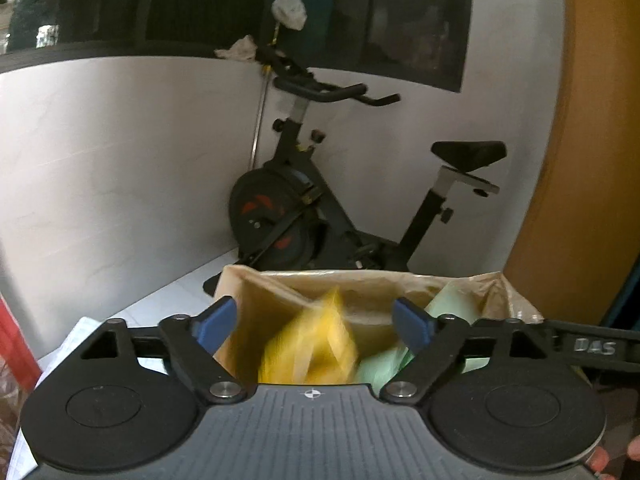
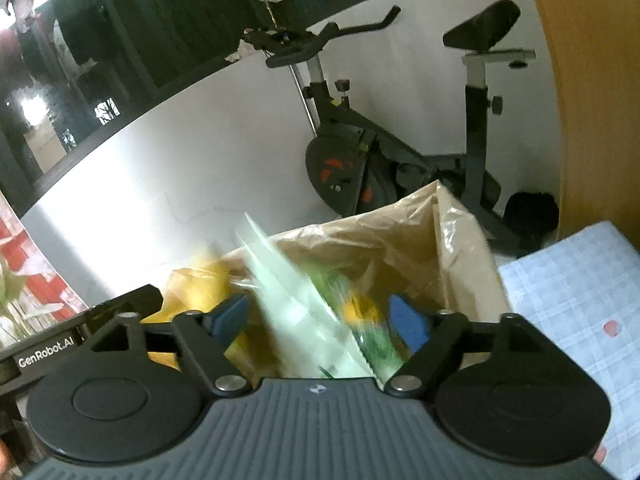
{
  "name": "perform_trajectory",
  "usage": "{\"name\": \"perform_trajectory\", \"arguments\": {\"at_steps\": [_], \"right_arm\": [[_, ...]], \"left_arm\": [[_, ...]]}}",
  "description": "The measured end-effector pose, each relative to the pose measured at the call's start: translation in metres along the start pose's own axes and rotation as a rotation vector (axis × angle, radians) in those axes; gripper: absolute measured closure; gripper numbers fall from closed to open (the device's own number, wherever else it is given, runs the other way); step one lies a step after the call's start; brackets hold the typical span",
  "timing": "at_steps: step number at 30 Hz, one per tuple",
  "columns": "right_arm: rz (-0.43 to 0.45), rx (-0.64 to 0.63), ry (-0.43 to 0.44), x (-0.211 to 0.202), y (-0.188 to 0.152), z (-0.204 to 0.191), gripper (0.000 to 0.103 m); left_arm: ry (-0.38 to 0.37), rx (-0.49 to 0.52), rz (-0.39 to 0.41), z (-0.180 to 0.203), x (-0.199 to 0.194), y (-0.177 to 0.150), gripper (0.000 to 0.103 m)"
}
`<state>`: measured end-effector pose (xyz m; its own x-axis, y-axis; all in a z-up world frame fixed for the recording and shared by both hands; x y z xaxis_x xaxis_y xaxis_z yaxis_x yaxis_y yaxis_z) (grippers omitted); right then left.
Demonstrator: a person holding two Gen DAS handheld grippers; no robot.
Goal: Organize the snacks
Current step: 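Carry both bags over the cardboard box and open both tools to drop them, then move both open tools back down to the snack pile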
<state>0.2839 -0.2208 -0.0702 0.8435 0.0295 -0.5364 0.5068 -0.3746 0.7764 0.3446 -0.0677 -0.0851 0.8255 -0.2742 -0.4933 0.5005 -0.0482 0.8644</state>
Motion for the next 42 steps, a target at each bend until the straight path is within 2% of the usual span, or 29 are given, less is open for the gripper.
{"name": "perform_trajectory", "arguments": {"at_steps": [5,10,12,14,17,20,27,31,36,42], "right_arm": [[0.042,-0.086,0.035,-0.017,0.000,-0.006,0.016],[0.093,-0.152,0.077,-0.044,-0.015,-0.004,0.008],[0.119,-0.166,0.091,-0.057,-0.026,0.000,0.006],[0.137,-0.189,0.083,-0.066,-0.034,0.004,0.006],[0.171,-0.230,0.080,-0.081,-0.051,0.010,0.006],[0.196,-0.254,0.114,-0.093,-0.071,0.013,0.006],[0.151,-0.289,0.107,-0.098,-0.119,0.020,0.006],[0.131,-0.315,0.104,-0.100,-0.146,0.019,0.006],[0.092,-0.384,0.068,-0.096,-0.180,0.019,0.009],[0.030,-0.375,0.052,-0.095,-0.208,0.031,0.022]], "left_arm": [[0.005,-0.013,-0.005,-0.012,-0.017,-0.007,0.016],[0.044,0.005,0.070,-0.019,-0.052,-0.010,0.015],[0.051,0.001,0.118,-0.021,-0.070,-0.013,0.012],[0.057,-0.009,0.148,-0.023,-0.087,-0.021,0.002],[0.082,-0.033,0.166,-0.029,-0.110,-0.037,0.000],[0.131,-0.035,0.157,-0.034,-0.126,-0.055,0.000],[0.178,-0.036,0.137,-0.043,-0.147,-0.095,0.000],[0.218,-0.047,0.096,-0.052,-0.150,-0.117,0.000],[0.196,-0.033,0.058,-0.049,-0.151,-0.137,0.001],[0.161,-0.002,0.031,-0.034,-0.147,-0.156,0.001]]}}
Point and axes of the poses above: each gripper's, at about its wrist camera, not at the fingertips, and x roughly the way its jaws point, z to its right, y to its top, the point moved 10 cm from there along x, roughly the way its jaws point, and after that the axes turned 2 degrees about -z, right-handed, at the moved point
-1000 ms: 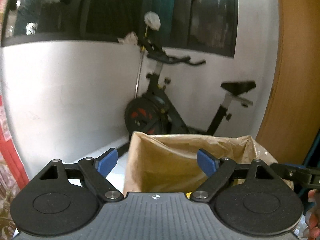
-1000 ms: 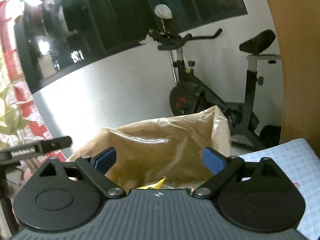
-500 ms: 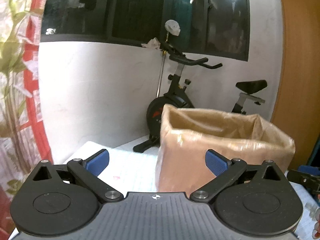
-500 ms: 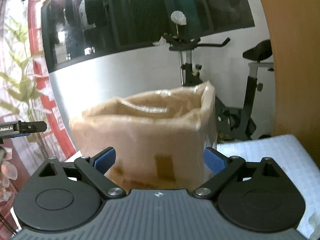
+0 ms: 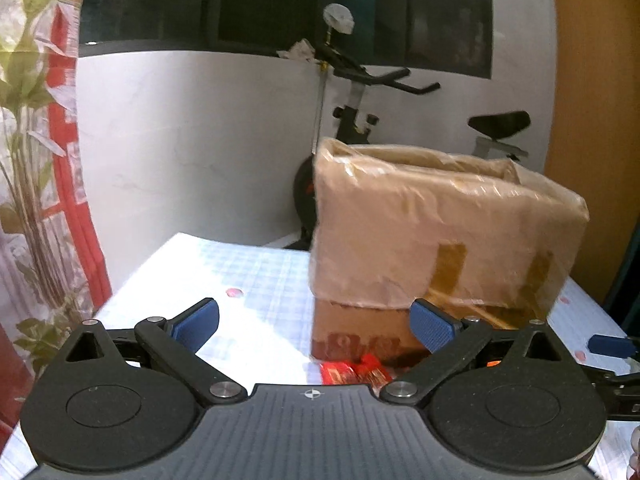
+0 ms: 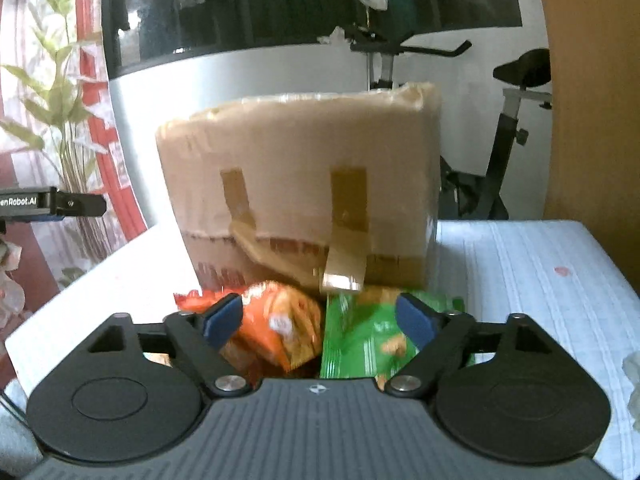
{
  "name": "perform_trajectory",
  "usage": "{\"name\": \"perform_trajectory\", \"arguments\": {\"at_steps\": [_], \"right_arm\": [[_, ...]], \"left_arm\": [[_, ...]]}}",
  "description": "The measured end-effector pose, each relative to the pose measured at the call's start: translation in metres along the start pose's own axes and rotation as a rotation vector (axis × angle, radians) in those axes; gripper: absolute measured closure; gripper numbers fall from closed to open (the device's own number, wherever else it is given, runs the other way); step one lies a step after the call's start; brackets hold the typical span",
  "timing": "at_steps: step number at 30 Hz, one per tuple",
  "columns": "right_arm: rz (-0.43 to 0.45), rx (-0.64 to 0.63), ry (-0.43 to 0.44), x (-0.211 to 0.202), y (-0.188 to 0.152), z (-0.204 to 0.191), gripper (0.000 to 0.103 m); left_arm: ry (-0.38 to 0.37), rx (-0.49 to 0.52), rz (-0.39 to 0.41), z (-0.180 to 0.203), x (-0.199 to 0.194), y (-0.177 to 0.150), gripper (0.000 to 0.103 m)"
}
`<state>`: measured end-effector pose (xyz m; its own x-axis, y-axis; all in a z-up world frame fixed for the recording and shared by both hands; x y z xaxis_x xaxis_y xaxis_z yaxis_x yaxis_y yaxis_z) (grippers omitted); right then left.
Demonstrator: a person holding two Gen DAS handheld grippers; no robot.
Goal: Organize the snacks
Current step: 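Move both open tools back down to the snack pile, then grasp the white-and-blue packet with the right tool while the left tool grasps the gold packet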
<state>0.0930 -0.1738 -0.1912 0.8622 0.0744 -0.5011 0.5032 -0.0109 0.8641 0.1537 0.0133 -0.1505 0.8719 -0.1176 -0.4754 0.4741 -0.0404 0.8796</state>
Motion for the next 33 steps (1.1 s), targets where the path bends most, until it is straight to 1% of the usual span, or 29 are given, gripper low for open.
{"name": "perform_trajectory", "arguments": {"at_steps": [3,7,9,11,14,20,24,27,30,33], "right_arm": [[-0.033,-0.016,0.000,0.000,-0.012,0.002,0.026],[-0.068,-0.026,-0.002,0.001,-0.026,0.000,0.032],[-0.079,-0.034,-0.001,0.002,-0.030,-0.002,0.034],[-0.087,-0.036,0.006,0.004,-0.033,-0.004,0.037],[-0.097,-0.045,0.012,0.005,-0.037,-0.007,0.038],[-0.127,-0.046,-0.015,0.003,-0.052,-0.002,0.038],[-0.166,0.009,-0.052,0.007,-0.063,0.013,0.038],[-0.211,0.045,-0.076,0.013,-0.071,0.023,0.038],[-0.241,0.059,-0.076,0.017,-0.080,0.026,0.038],[-0.251,0.088,-0.067,0.018,-0.085,0.028,0.038]], "left_arm": [[-0.043,0.016,-0.018,0.011,0.001,-0.013,0.001],[-0.053,0.042,-0.048,0.020,0.005,-0.030,0.001],[-0.059,0.032,-0.066,0.020,0.008,-0.035,0.003],[-0.062,0.013,-0.079,0.017,0.008,-0.039,0.006],[-0.053,-0.002,-0.088,0.011,0.010,-0.044,0.007],[-0.011,-0.014,-0.097,-0.002,0.007,-0.050,0.007],[0.005,-0.016,-0.123,-0.005,0.010,-0.059,0.008],[0.009,-0.014,-0.134,-0.004,0.011,-0.064,0.011],[0.008,-0.018,-0.143,-0.003,0.011,-0.068,0.012],[0.016,-0.020,-0.156,-0.005,0.013,-0.073,0.012]]}}
Point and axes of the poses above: each gripper's, at about its wrist camera, not at the fingertips, and x roughly the way its jaws point, z to its right, y to its top, the point moved 10 cm from there along x, roughly the way its jaws point, and after that the axes turned 2 degrees about -z, right-handed, at the moved point
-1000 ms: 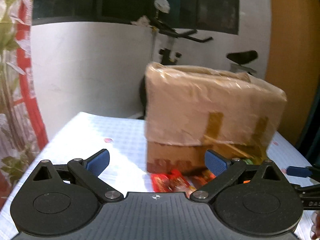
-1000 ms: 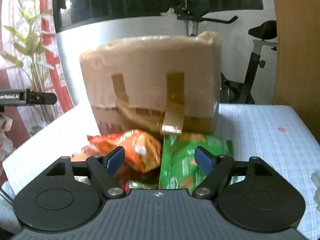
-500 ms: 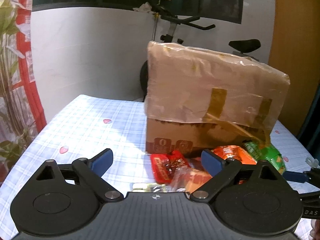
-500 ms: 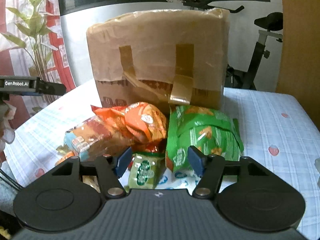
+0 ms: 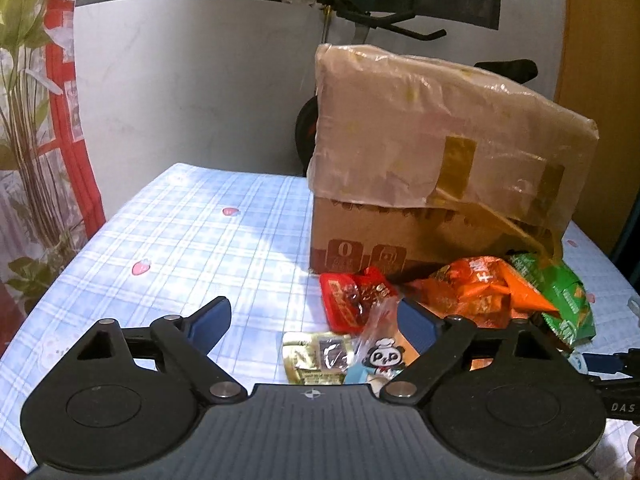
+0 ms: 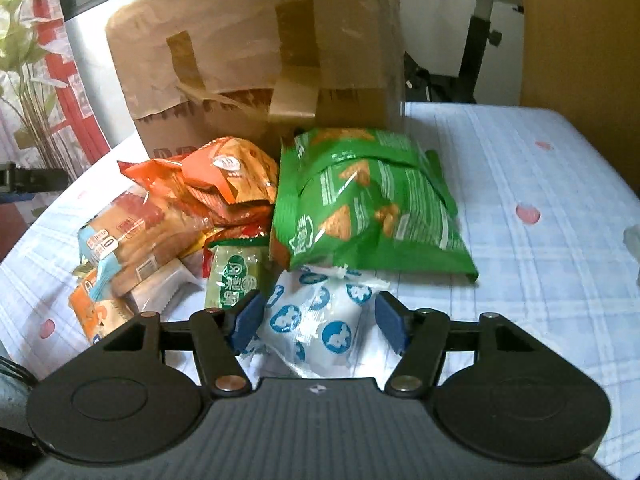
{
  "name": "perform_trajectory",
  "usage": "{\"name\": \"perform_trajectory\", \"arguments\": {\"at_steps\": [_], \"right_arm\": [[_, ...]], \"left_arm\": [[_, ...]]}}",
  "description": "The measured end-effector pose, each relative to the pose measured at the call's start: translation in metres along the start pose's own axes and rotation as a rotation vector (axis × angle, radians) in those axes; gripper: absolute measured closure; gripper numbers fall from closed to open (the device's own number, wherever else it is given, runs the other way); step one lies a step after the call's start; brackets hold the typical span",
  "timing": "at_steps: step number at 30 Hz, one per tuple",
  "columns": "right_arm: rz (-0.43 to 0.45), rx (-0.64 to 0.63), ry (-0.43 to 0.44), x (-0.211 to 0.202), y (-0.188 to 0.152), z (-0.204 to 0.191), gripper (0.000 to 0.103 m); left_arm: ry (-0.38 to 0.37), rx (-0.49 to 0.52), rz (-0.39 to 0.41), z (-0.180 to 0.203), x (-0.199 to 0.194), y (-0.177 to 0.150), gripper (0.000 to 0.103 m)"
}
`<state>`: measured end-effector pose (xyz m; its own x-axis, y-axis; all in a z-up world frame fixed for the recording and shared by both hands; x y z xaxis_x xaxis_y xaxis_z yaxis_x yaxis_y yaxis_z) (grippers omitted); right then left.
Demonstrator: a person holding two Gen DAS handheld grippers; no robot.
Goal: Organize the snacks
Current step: 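Grasp the white-and-blue packet with the right tool while the left tool grasps the gold packet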
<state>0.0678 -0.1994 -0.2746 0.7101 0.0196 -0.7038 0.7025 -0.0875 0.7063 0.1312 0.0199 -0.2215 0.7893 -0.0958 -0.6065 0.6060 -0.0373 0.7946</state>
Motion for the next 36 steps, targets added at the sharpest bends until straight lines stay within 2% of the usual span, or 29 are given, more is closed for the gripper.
{"name": "perform_trajectory", "arguments": {"at_steps": [15,19,21,23,28,32,36], "right_arm": [[-0.009,-0.031,-0.010,0.012,0.004,-0.006,0.037],[-0.037,-0.082,-0.050,0.013,-0.002,-0.002,0.040],[-0.028,-0.071,-0.051,0.010,-0.003,0.002,0.041],[-0.020,-0.075,-0.054,0.009,-0.003,0.004,0.049],[0.014,-0.119,-0.063,0.010,-0.002,0.005,0.051],[0.044,-0.150,-0.071,0.012,-0.003,0.004,0.051],[0.073,-0.162,-0.073,0.012,-0.006,0.003,0.051]], "left_arm": [[0.020,-0.033,-0.032,-0.014,0.005,-0.009,0.013],[0.019,-0.037,-0.041,-0.015,0.006,-0.013,0.013],[0.020,-0.042,-0.045,-0.017,0.007,-0.014,0.013],[0.020,-0.046,-0.052,-0.017,0.009,-0.015,0.013],[0.013,-0.048,-0.084,-0.017,0.016,-0.024,0.013],[0.016,-0.081,-0.141,-0.026,0.024,-0.037,0.020],[0.028,-0.097,-0.174,-0.034,0.032,-0.045,0.021]]}}
Point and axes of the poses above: each gripper's, at about its wrist camera, not at the fingertips, and x roughly the way its jaws point, z to its right, y to its top, the point moved 10 cm from there along x, roughly the way its jaws point, and after that the axes turned 2 degrees about -z, right-handed, at the moved point
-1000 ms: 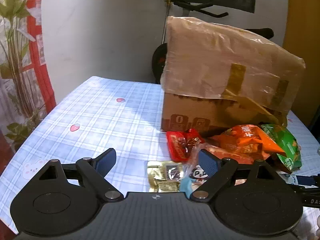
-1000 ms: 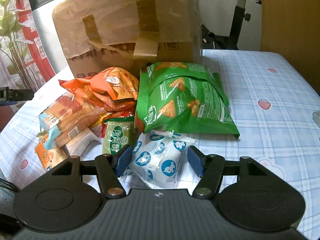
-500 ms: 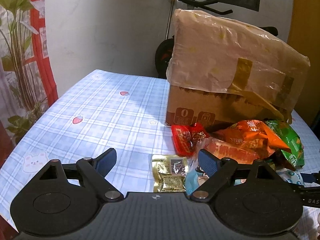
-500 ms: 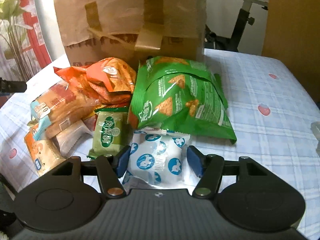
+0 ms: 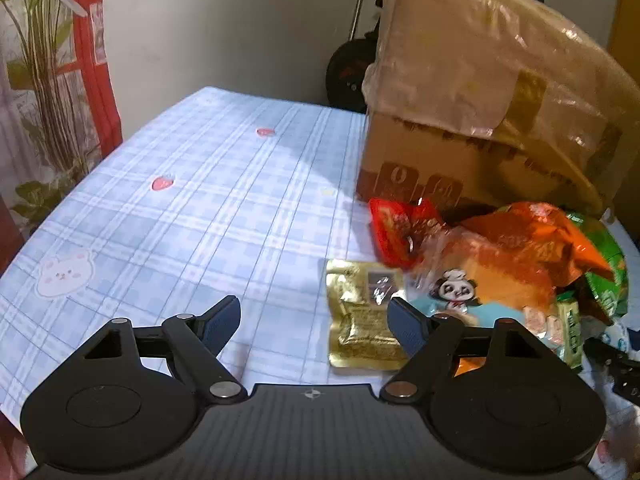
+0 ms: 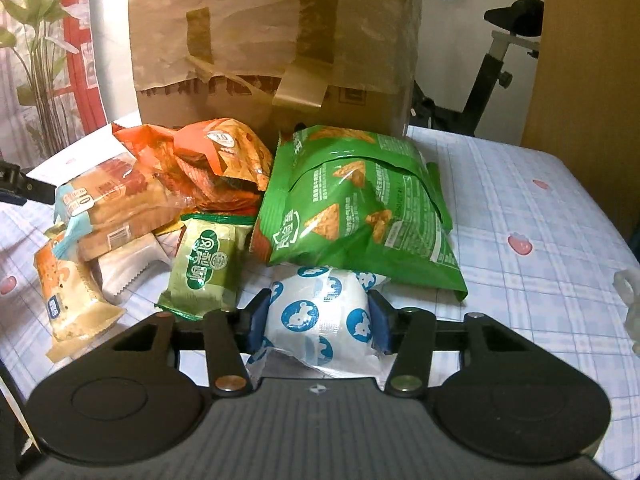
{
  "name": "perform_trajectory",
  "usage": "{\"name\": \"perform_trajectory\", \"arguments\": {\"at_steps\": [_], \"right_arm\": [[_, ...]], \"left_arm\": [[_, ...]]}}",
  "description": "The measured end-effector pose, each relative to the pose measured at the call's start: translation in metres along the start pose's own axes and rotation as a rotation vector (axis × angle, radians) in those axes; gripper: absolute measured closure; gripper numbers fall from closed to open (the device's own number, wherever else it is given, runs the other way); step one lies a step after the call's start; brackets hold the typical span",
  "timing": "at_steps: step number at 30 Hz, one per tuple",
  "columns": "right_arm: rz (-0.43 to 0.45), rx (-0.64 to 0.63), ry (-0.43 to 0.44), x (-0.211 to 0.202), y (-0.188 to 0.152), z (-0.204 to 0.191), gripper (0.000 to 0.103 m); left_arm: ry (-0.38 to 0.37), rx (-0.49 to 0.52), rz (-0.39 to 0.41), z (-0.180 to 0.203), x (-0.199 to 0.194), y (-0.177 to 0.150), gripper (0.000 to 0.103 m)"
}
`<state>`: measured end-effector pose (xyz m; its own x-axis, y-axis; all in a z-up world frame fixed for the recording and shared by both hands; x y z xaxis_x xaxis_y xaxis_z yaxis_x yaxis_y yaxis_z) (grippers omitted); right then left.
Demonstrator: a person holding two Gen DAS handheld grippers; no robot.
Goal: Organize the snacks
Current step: 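Grasp the white-and-blue packet with the right tool while the left tool grasps the gold packet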
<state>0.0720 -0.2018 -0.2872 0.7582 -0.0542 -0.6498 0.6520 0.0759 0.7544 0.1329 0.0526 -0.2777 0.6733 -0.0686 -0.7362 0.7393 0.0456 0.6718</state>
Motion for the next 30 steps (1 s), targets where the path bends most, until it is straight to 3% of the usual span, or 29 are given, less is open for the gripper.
{"name": "perform_trajectory", "arguments": {"at_steps": [13,22,26,28,30], "right_arm": [[0.013,0.012,0.010,-0.001,-0.001,0.001,0.050],[0.013,0.008,0.008,-0.001,-0.001,0.001,0.050],[0.014,0.008,0.008,-0.001,-0.001,0.001,0.050],[0.014,0.007,0.008,-0.001,-0.001,0.001,0.050],[0.014,0.008,0.008,-0.001,-0.001,0.001,0.050]], "left_arm": [[-0.056,0.095,-0.059,0.024,0.022,-0.015,0.021],[-0.010,0.169,-0.027,0.031,0.037,-0.007,0.017],[-0.007,0.152,-0.022,0.028,0.036,-0.008,0.015],[-0.002,0.138,-0.022,0.025,0.033,-0.009,0.020],[-0.007,0.142,-0.012,0.022,0.030,-0.009,0.032]]}}
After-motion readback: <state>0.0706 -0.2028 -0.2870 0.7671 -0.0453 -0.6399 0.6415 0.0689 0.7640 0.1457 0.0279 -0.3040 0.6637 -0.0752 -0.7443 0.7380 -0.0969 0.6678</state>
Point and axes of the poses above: each gripper's, at about its wrist camera, not at the fingertips, and x roughly the way its jaws point, z to its right, y to its top, the point moved 10 cm from there along x, roughly the way its jaws point, and after that the axes turned 2 degrees about -z, right-handed, at the moved point
